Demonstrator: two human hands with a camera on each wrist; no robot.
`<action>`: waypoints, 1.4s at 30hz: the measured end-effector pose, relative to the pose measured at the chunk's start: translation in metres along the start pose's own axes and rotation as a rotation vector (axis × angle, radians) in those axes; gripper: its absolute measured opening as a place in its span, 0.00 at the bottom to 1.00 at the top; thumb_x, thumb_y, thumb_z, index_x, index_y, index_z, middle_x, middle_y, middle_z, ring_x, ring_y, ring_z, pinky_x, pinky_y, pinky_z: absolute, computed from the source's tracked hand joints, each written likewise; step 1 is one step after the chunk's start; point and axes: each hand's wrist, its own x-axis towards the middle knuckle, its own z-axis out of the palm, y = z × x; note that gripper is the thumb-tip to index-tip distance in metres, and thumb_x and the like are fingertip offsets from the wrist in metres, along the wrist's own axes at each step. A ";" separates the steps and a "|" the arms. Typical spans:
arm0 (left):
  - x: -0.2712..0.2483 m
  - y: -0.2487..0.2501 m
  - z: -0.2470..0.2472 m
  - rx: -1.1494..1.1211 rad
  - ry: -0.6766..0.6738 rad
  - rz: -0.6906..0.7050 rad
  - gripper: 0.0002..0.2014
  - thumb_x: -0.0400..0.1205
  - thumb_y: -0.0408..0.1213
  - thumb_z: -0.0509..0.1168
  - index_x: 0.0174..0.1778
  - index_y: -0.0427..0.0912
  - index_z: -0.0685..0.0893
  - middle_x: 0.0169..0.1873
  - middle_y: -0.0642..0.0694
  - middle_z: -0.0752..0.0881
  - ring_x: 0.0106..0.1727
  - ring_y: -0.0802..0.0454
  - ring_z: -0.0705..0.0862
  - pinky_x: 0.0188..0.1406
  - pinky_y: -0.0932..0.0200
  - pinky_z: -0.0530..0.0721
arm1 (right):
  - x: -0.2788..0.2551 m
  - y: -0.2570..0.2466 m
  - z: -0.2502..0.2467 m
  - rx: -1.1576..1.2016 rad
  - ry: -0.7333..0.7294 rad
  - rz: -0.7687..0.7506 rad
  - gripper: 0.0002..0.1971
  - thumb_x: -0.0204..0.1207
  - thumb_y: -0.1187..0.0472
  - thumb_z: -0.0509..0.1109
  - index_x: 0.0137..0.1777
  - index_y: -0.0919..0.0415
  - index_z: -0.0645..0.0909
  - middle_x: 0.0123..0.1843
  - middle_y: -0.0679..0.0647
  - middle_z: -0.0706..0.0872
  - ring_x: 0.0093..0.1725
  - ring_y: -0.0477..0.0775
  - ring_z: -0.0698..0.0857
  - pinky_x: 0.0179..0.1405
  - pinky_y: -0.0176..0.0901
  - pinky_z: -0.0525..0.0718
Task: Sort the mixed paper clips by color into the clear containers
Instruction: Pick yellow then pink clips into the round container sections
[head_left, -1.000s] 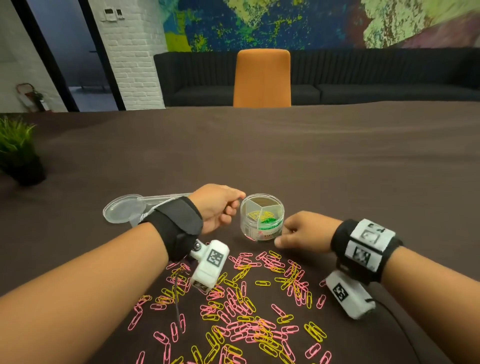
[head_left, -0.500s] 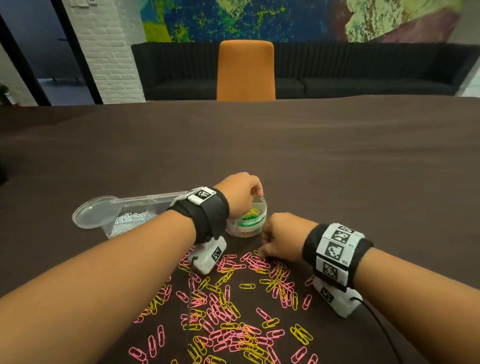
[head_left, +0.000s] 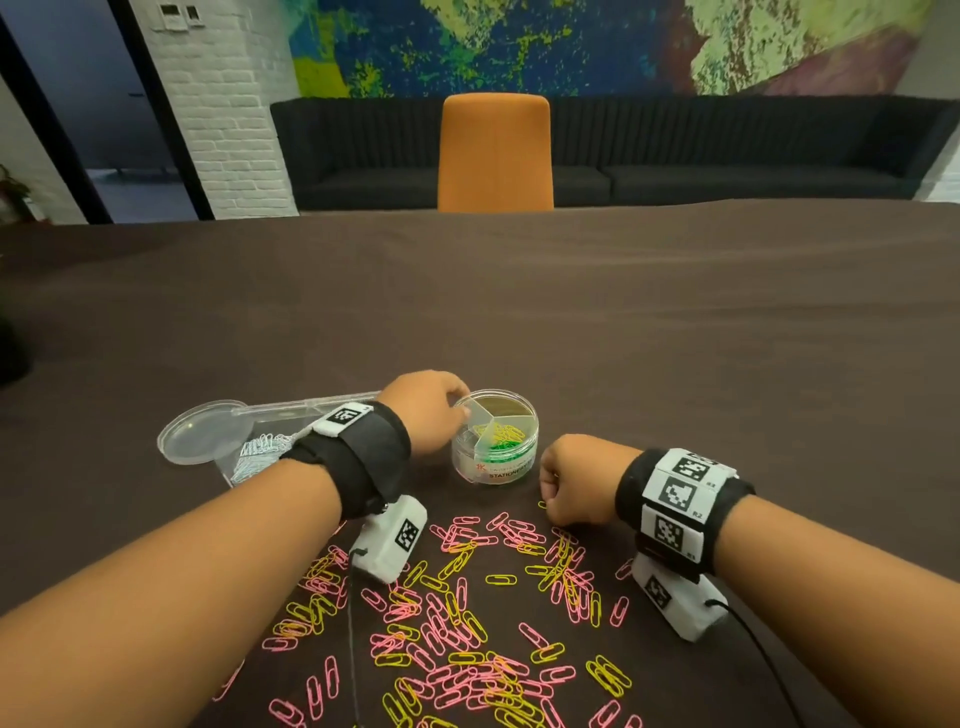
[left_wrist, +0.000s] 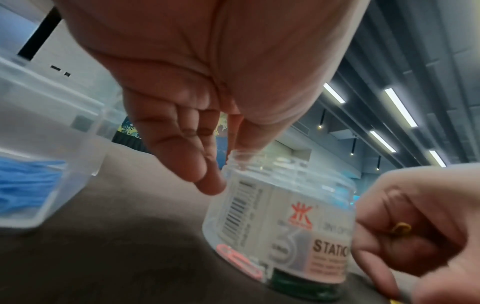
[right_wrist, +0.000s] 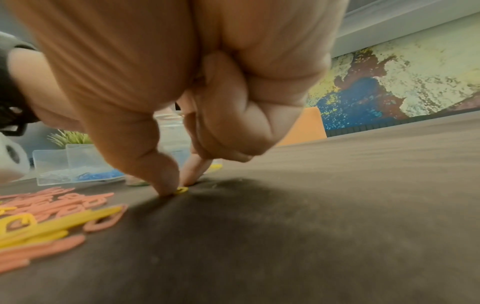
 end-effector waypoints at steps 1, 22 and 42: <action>-0.004 0.000 0.000 -0.006 -0.002 0.003 0.16 0.86 0.45 0.62 0.69 0.54 0.83 0.65 0.52 0.86 0.57 0.49 0.86 0.63 0.56 0.80 | 0.000 0.001 -0.001 0.012 0.016 0.011 0.07 0.75 0.60 0.73 0.50 0.59 0.87 0.50 0.54 0.89 0.47 0.53 0.87 0.50 0.44 0.88; -0.018 0.010 0.004 0.270 -0.111 0.074 0.30 0.86 0.29 0.52 0.81 0.63 0.66 0.75 0.45 0.78 0.69 0.43 0.80 0.65 0.46 0.82 | 0.024 -0.033 -0.061 -0.107 0.195 -0.080 0.03 0.74 0.58 0.70 0.40 0.53 0.79 0.38 0.49 0.83 0.38 0.51 0.80 0.37 0.41 0.79; -0.024 0.003 0.005 -0.084 -0.087 0.021 0.24 0.90 0.39 0.53 0.83 0.60 0.65 0.76 0.47 0.77 0.60 0.44 0.87 0.58 0.53 0.86 | 0.018 -0.023 -0.053 -0.113 0.276 -0.219 0.19 0.76 0.71 0.66 0.55 0.44 0.86 0.54 0.44 0.84 0.54 0.50 0.84 0.59 0.51 0.85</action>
